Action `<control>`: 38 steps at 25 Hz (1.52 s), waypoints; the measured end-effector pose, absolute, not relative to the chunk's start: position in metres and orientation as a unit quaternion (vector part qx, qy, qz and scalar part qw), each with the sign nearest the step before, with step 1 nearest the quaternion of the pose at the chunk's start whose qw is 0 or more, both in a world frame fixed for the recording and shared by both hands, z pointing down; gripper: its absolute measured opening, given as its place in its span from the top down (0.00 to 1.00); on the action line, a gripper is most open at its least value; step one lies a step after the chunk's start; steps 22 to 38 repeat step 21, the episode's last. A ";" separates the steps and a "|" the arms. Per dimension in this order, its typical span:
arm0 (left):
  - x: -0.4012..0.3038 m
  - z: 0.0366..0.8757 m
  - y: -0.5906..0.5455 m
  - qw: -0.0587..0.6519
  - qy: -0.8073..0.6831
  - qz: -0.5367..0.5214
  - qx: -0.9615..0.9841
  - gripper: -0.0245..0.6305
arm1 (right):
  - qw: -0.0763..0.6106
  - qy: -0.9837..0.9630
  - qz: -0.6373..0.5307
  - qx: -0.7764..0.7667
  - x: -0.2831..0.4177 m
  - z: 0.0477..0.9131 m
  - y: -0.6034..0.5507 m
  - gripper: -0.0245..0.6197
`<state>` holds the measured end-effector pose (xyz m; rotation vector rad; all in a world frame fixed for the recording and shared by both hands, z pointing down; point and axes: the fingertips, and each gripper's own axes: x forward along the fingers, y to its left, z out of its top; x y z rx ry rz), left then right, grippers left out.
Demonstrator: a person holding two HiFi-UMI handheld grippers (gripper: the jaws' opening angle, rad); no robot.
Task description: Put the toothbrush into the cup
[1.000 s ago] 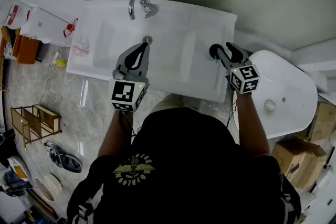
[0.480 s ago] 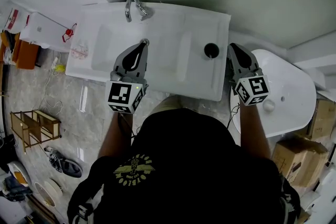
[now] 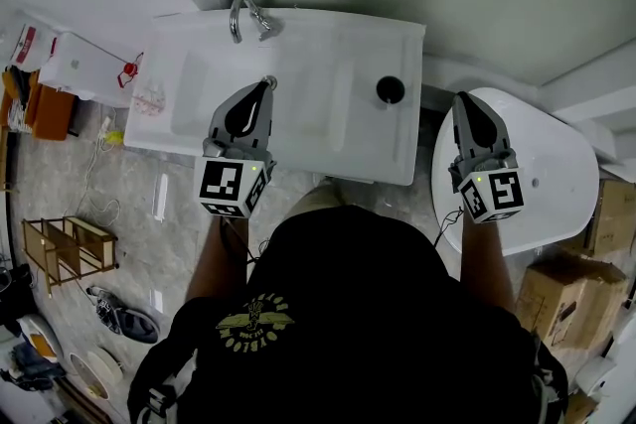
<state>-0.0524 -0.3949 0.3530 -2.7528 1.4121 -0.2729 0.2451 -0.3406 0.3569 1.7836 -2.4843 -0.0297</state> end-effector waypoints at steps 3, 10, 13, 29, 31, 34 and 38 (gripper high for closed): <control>-0.046 0.348 -0.388 0.021 0.452 -0.085 -0.887 0.94 | 0.042 -0.804 -0.023 0.593 0.257 0.348 -0.324 0.94; -0.029 0.340 -0.365 0.034 0.445 -0.085 -0.891 0.94 | 0.039 -0.793 -0.020 0.608 0.283 0.349 -0.291 0.94; -0.023 0.342 -0.356 0.034 0.445 -0.086 -0.891 0.94 | 0.035 -0.790 -0.015 0.612 0.291 0.353 -0.279 0.94; -0.010 0.349 -0.333 0.028 0.446 -0.092 -0.890 0.94 | 0.044 -0.801 -0.017 0.597 0.294 0.357 -0.267 0.94; -0.010 0.349 -0.333 0.028 0.446 -0.092 -0.890 0.94 | 0.044 -0.801 -0.017 0.597 0.294 0.357 -0.267 0.94; -0.010 0.349 -0.333 0.028 0.446 -0.092 -0.890 0.94 | 0.044 -0.801 -0.017 0.597 0.294 0.357 -0.267 0.94; -0.010 0.349 -0.333 0.028 0.446 -0.092 -0.890 0.94 | 0.044 -0.801 -0.017 0.597 0.294 0.357 -0.267 0.94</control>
